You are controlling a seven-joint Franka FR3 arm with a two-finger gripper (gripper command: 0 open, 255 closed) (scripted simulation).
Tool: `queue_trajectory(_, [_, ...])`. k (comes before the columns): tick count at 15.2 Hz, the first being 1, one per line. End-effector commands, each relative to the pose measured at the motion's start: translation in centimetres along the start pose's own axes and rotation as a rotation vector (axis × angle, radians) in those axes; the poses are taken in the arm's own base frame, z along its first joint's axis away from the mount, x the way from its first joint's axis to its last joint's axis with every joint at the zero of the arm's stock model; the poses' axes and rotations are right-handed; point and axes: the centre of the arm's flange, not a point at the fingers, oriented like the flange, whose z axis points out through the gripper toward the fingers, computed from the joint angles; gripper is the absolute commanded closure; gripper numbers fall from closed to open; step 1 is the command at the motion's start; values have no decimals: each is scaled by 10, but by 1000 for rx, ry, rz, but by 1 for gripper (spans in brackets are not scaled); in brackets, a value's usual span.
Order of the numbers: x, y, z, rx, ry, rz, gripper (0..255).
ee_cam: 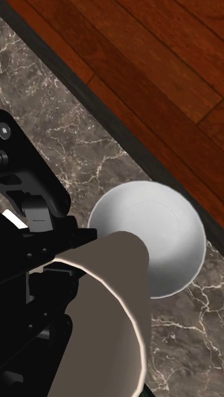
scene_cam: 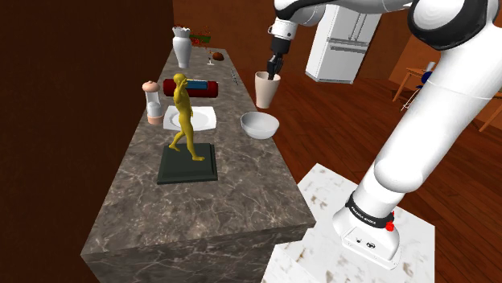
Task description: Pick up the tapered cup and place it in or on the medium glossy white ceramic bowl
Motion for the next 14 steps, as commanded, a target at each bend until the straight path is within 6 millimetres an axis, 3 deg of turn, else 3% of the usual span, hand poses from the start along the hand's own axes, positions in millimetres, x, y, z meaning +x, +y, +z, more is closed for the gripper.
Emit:
queue_trajectory(1, [-2,2,10,0,1,0,255])
queue_trajectory(14, [-5,9,76,0,1,0,255])
